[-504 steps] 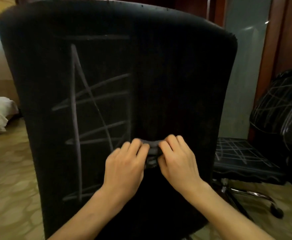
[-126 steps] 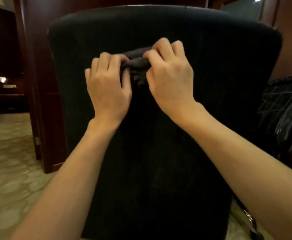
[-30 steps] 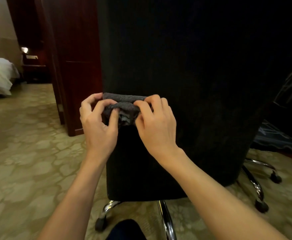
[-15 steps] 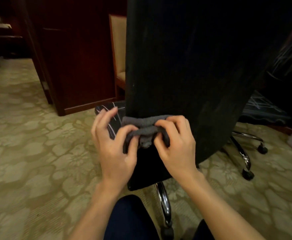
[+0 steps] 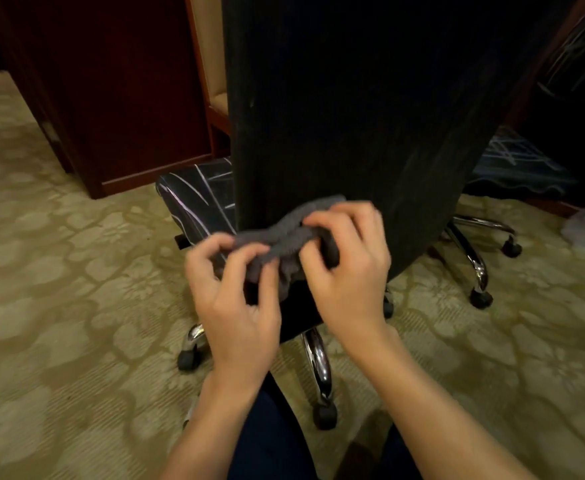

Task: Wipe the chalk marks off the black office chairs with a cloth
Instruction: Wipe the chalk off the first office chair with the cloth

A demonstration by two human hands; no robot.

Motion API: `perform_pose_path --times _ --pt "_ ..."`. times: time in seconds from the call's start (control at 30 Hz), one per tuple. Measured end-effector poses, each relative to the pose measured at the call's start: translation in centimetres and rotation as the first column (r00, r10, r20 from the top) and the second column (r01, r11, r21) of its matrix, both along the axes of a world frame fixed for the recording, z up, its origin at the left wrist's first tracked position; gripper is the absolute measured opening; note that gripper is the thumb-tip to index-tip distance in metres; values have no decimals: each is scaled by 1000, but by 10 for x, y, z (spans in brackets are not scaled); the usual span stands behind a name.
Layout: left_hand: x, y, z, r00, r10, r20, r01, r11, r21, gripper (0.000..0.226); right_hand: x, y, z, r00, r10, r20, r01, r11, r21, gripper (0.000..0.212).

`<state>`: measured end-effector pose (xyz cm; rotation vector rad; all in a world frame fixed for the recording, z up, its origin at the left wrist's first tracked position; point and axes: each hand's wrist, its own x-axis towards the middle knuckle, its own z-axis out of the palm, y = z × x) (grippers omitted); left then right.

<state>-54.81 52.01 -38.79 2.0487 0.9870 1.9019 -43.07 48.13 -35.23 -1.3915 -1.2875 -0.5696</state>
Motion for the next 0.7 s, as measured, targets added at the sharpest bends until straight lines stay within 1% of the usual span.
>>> perform_pose_path --times 0.07,0.1,0.17,0.27,0.37,0.47,0.57,0.7 --pt "6 0 14 999 7 52 -7 1000 -1 14 2 7 16 999 -3 40 1 999 38 15" --pt "7 0 11 998 17 52 -17 1000 -7 15 3 9 13 998 -2 64 0 999 35 15" --pt "6 0 -11 999 27 25 -27 999 -31 16 5 10 -11 995 -2 99 3 1000 -8 17" --pt "-7 -3 -64 1000 -15 -18 12 991 -132 18 -1 4 -74 995 4 97 11 989 -151 22" --pt "-21 -6 -101 996 -78 -43 66 970 -236 19 -12 -2 -122 999 -6 45 18 958 -286 25" --pt "-31 0 -112 994 -88 -61 68 960 -272 21 -25 -2 -142 999 -14 -35 2 946 -323 29" --pt "-35 1 -114 996 -46 -74 21 952 -305 18 -37 -2 -147 993 -4 -118 -37 938 -344 33" --pt "-26 -10 -107 996 -20 -84 -8 947 -320 17 -35 -4 -138 980 -32 -196 -36 942 -334 28"
